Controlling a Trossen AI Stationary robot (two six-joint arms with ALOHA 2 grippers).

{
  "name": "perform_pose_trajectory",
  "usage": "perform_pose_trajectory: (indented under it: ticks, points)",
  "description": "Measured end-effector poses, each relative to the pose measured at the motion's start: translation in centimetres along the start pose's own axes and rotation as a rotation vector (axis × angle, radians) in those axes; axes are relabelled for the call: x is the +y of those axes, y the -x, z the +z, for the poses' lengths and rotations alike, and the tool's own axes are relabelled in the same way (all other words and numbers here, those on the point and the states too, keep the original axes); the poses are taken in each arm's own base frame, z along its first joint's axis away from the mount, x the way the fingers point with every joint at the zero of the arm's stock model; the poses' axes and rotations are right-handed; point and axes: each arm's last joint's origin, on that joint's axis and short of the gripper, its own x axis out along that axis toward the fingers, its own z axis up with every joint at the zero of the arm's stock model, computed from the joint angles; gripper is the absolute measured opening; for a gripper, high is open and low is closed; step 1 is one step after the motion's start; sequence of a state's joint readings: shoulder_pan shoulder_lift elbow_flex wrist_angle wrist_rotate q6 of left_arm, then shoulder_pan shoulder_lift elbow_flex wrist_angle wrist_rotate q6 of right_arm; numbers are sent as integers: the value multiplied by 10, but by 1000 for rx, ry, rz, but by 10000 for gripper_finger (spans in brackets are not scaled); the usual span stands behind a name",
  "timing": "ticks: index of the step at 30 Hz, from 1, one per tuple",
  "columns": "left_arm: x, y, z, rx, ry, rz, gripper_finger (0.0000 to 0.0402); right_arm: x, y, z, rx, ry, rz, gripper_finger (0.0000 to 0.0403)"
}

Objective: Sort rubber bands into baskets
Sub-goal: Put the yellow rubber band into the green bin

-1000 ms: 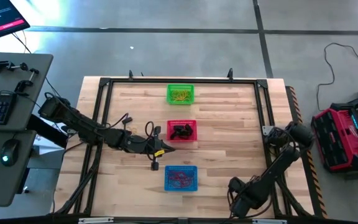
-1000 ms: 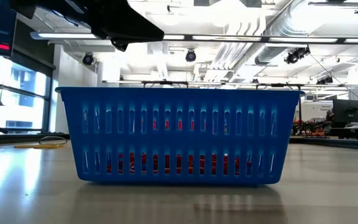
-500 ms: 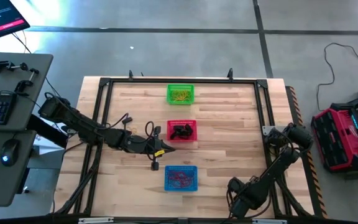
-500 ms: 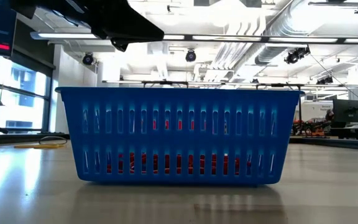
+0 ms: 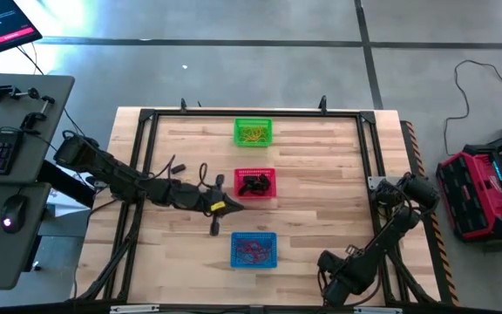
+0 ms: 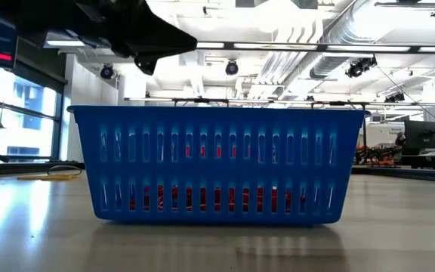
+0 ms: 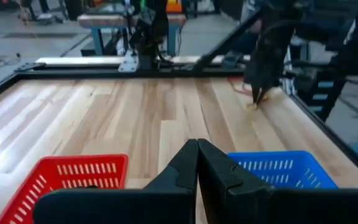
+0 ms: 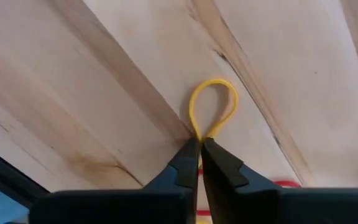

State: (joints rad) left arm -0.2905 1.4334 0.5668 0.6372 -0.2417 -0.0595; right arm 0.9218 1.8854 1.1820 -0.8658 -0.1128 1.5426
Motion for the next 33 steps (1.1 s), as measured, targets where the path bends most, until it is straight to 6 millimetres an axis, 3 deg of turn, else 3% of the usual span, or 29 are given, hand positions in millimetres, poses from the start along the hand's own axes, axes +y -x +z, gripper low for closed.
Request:
perform_pose_trajectory:
  ticks: [4, 10, 15, 20, 27, 33]
  points:
    - [2, 4, -6, -25, 7, 11, 0, 4, 7, 1, -60, 39, 6, 2]
    - [3, 4, -6, -32, 8, 30, 0, 11, 36, 8, -175, 92, -17, 0]
    - [3, 4, -6, -33, 7, 30, 0, 16, 48, 12, -105, 75, 11, 5]
    - [1, 4, -6, -32, -12, 25, 0, 17, 34, 3, 8, 51, 74, 56]
    - [-4, 5, -7, -31, -25, 8, 0, 1, 15, -1, 25, -33, -25, 158]
    - [-8, 6, -7, -31, -28, -7, 0, -1, -3, 0, 47, -27, 48, 172]
